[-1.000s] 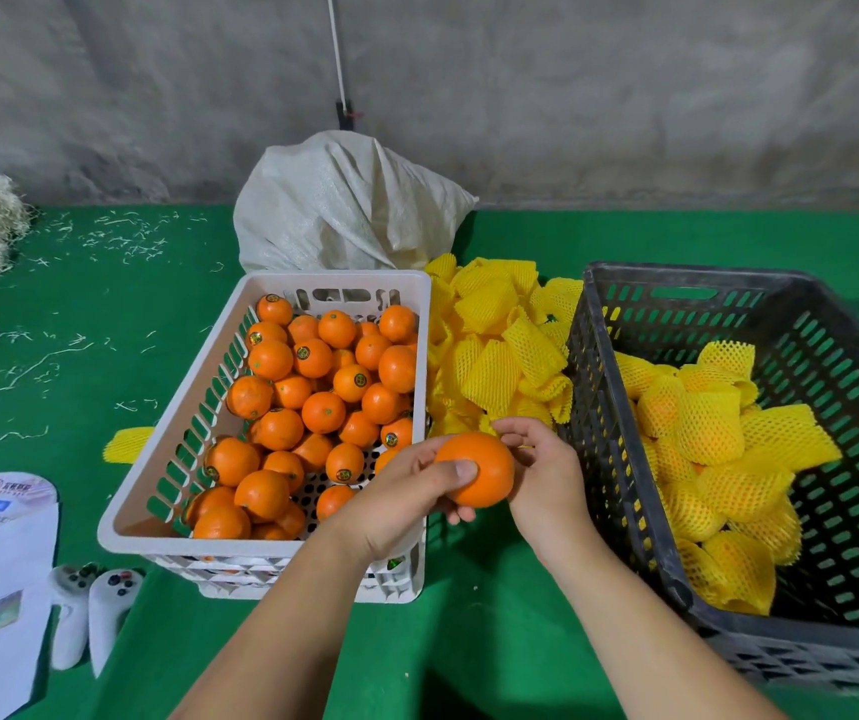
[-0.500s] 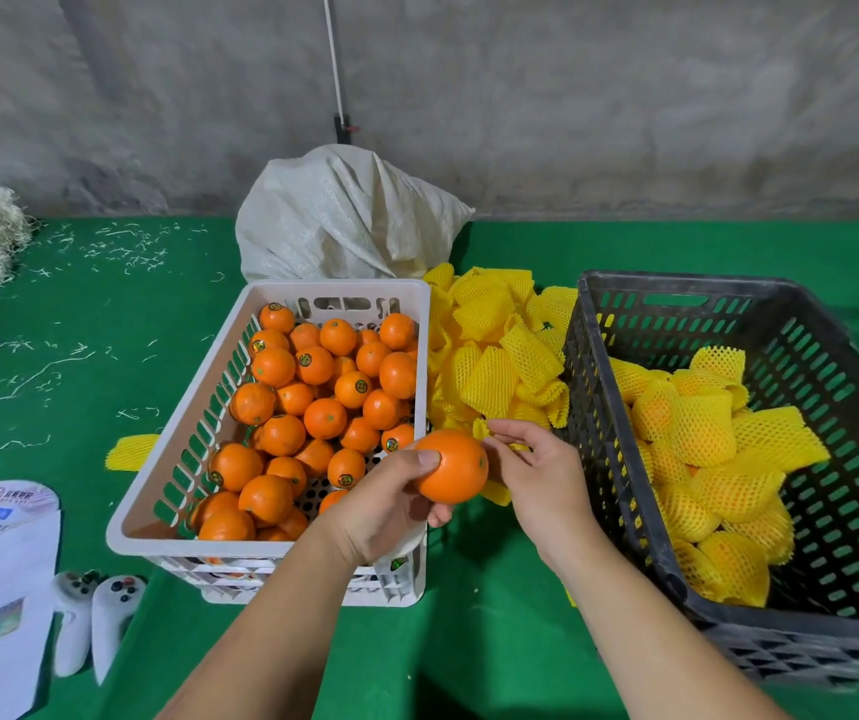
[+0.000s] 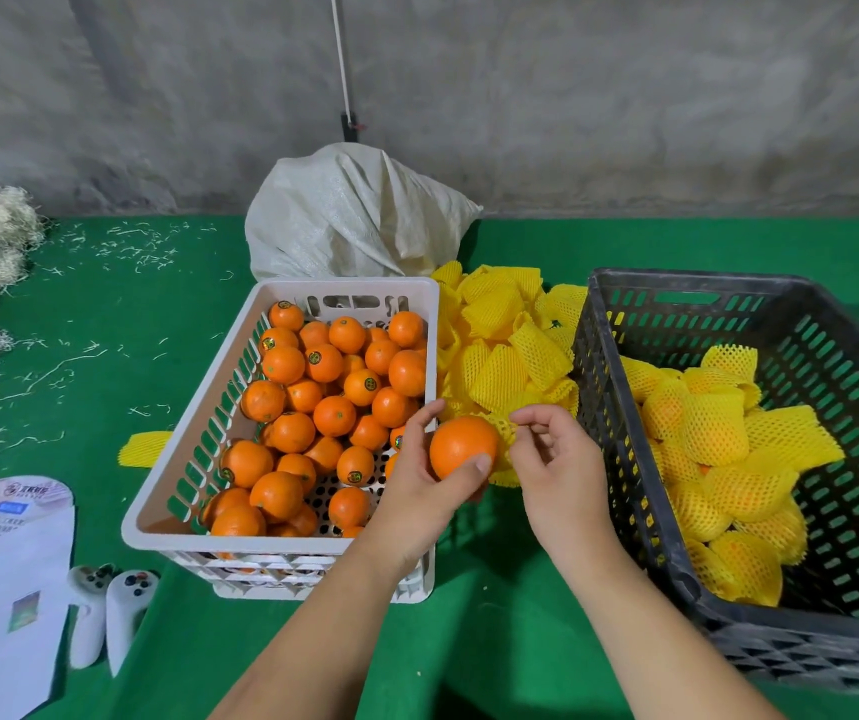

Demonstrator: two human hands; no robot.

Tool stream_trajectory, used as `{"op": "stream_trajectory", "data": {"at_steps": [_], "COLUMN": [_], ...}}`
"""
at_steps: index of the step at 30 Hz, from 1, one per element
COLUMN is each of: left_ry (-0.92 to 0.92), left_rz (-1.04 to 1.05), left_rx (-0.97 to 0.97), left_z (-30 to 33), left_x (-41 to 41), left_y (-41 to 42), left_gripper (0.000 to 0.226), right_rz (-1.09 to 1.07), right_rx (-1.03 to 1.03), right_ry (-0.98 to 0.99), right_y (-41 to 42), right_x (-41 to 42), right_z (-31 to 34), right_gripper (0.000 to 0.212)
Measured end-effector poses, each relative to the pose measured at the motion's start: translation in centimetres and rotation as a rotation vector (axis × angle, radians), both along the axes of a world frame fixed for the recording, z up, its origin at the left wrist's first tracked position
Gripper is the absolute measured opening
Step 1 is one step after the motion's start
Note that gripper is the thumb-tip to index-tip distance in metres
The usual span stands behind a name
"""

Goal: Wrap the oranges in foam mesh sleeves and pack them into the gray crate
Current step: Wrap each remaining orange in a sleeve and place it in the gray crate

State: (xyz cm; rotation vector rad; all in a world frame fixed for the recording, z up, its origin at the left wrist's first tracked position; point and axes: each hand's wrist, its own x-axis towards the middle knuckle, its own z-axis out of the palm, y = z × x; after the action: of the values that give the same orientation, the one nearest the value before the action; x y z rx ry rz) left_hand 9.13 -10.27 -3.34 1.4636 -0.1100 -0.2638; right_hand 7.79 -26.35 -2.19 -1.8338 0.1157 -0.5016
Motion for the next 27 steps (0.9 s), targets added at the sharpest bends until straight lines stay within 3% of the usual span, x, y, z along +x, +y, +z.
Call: {"op": "stream_trajectory", "data": {"at_steps": [5, 9, 12, 15, 21, 27], "left_ry": [-0.111, -0.081, -0.041, -0.042, -0.115, -0.118], "left_rz": [-0.057, -0.042, -0.017, -0.044, -0.089, -0.131], "left_rx": [0.175, 0.084, -0.009, 0.015, 0.053, 0.057], "left_z": [0.3, 0.1, -0.1, 0.0, -0.3, -0.2], "left_x": [-0.2, -0.4, -0.5, -0.5, -0.5, -0.5], "left_y": [-0.7, -0.7, 0.1, 0.7, 0.8, 0.6], "left_gripper": [0.082, 0.073, 0.068, 0.071, 0.091, 0.084], "right_rz": [0.027, 0.128, 0.133, 0.228, 0.271, 0.105], "right_rx": [-0.15, -0.35, -0.231, -0.103, -0.21, -0.24], "right_ry": [-0.096, -0.235, -0.057, 0.112, 0.07, -0.07], "right_y": [0.2, 0.5, -0.1, -0.9, -1.3, -0.7], "right_x": [-0.6, -0.8, -0.6, -0.4, -0.2, -0.3], "right_z": [1.2, 1.4, 0.6, 0.3, -0.1, 0.0], "right_gripper": [0.025, 0.026, 0.038, 0.026, 0.027, 0.016]}}
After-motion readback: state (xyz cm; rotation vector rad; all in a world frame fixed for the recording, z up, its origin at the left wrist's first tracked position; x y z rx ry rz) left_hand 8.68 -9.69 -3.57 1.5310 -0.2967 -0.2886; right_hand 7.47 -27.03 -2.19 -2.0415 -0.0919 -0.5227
